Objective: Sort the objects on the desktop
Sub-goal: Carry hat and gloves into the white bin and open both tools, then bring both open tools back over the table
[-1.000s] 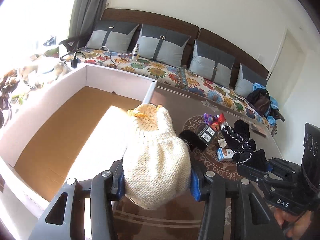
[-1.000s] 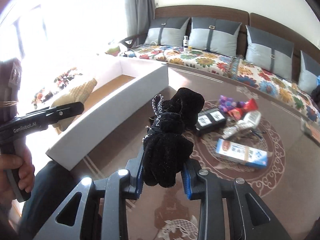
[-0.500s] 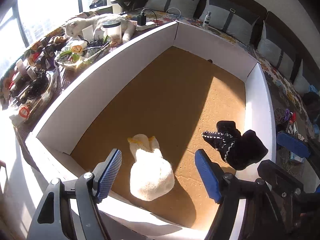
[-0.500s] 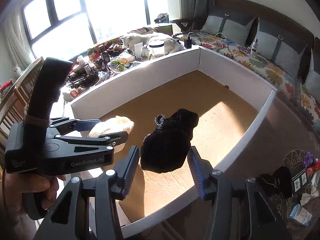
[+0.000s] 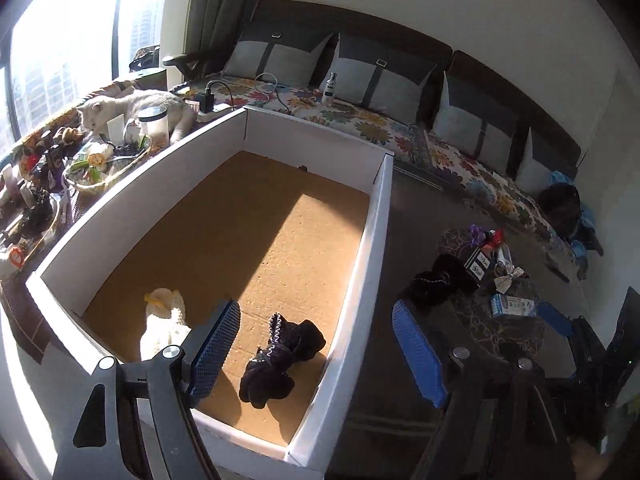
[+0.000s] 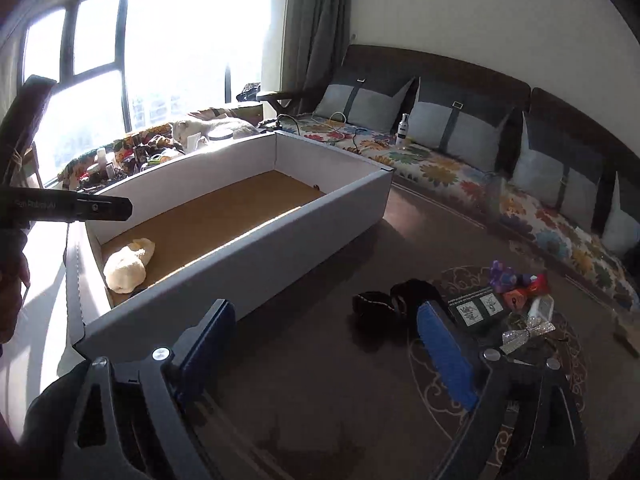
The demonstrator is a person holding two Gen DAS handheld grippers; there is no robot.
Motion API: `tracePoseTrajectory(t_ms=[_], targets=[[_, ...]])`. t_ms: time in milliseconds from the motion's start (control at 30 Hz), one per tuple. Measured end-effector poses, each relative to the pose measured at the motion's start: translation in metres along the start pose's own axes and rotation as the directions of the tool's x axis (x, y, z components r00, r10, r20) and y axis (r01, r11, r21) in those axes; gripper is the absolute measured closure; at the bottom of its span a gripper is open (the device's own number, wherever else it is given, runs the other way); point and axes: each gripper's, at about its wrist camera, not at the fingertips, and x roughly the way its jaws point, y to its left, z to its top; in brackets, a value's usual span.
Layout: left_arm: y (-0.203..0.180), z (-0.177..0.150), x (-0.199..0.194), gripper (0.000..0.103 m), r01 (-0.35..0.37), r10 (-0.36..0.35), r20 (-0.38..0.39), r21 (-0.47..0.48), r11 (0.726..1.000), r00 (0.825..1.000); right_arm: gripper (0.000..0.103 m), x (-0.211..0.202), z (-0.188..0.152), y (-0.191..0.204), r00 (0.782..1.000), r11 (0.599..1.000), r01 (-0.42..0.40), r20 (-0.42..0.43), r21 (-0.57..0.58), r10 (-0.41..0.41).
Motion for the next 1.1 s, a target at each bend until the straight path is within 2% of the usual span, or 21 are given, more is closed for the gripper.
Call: tracePoseTrajectory(t_ms=[133,233,333,400,467,633,833,1000,1100], targets=[[-0.076,-0.013,0.004,0.006,0.126,-0.125,-0.014,0.079,0.989,0.992,0.01,-0.02,-0.065,-0.077,0.987,0.988,0.145,-0.079,0.06,-0.14],[-0.127,-0.037,0.025,0.005,0.19,-0.183,-0.068,0.111,0.976,0.981,0.01,-0.038,-0.113,-0.129,0.959,0.963,0.256,-0.153,0.088,-0.24],[-0.164,-0.072,0.067,0.005,0.211,-0.19,-0.169,0.118,0.97,0.967,0.01,-0.057,-0.156,-0.173,0.932,0.933,0.329,-0.208,0.143,-0.297],[-0.183,-0.096,0.094,0.005,0.211,-0.177,-0.227,0.136,0.968,0.958,0.01,-0.068,-0.177,-0.192,0.923,0.915,0.357,-0.222,0.187,-0.315],[-0.198,-0.114,0.113,0.005,0.197,-0.148,-0.253,0.182,0.963,0.956,0.01,-0.079,-0.196,-0.2,0.918,0.902,0.372,-0.23,0.222,-0.322],[-0.212,-0.137,0.131,0.005,0.158,-0.093,-0.241,0.268,0.95,0.966,0.01,-0.081,-0.198,-0.208,0.927,0.9,0.355,-0.224,0.255,-0.302],[-0.198,-0.147,0.143,0.005,0.129,-0.061,-0.25,0.266,0.955,0.966,0.01,-0.065,-0.203,-0.207,0.933,0.9,0.327,-0.249,0.288,-0.259],[-0.194,-0.147,0.144,0.005,0.119,-0.062,-0.221,0.256,0.959,0.973,0.01,-0.056,-0.206,-0.204,0.932,0.901,0.324,-0.257,0.287,-0.254],[-0.199,-0.149,0.147,0.004,0.091,-0.032,-0.201,0.291,0.952,0.979,0.01,-0.052,-0.208,-0.201,0.929,0.903,0.327,-0.27,0.277,-0.254]])
